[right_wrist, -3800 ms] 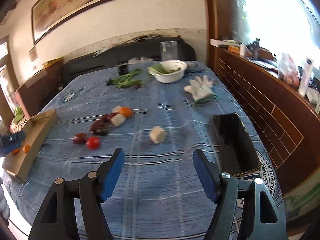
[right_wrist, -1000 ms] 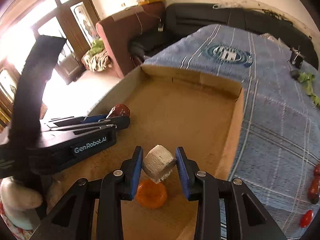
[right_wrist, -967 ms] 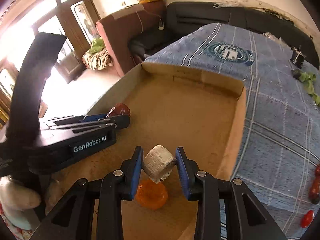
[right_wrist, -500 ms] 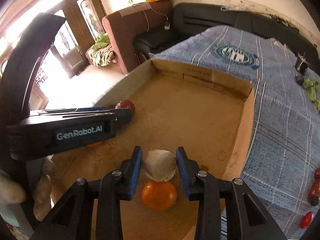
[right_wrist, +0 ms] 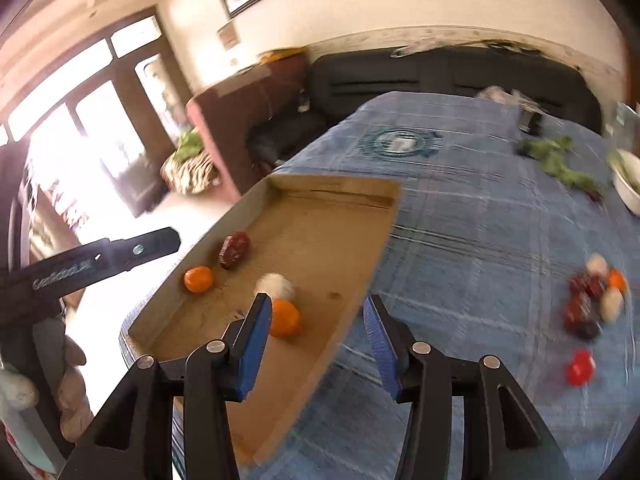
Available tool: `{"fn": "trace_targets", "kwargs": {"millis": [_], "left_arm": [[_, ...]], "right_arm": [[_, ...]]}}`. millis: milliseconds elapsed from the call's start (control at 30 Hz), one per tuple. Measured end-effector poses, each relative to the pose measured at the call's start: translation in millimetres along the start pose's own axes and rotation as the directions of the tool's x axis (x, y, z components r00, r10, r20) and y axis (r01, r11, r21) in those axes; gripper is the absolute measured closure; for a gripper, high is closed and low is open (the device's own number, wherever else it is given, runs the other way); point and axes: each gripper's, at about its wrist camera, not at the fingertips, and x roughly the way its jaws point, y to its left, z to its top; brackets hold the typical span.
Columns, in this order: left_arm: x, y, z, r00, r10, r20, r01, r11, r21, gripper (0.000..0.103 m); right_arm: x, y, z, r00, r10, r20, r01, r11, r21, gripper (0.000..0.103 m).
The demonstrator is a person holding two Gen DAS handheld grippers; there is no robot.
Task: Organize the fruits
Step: 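Move both open tools back over the remaining fruit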
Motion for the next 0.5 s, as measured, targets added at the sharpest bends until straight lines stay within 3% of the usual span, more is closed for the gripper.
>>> {"fn": "trace_targets", "kwargs": {"millis": [267,500], "left_arm": [[-15.8,-80.8,-44.2,0.999,-0.025,0.033,0.018,0.982,0.187,0.038],[-25.1,-116.1,-58.4,0.998,-0.008,0.069,-0.012,0.958,0.286,0.038]], "right_arm": [[-56.5,-71.1,-41.0,0.994,-0.092,0.062,0.079,0.978,0.191,0.045],[-88.7,-120.6,-64.8,0.985,-0.152,0.076,0.123,0.948,0.295,0.045]]}}
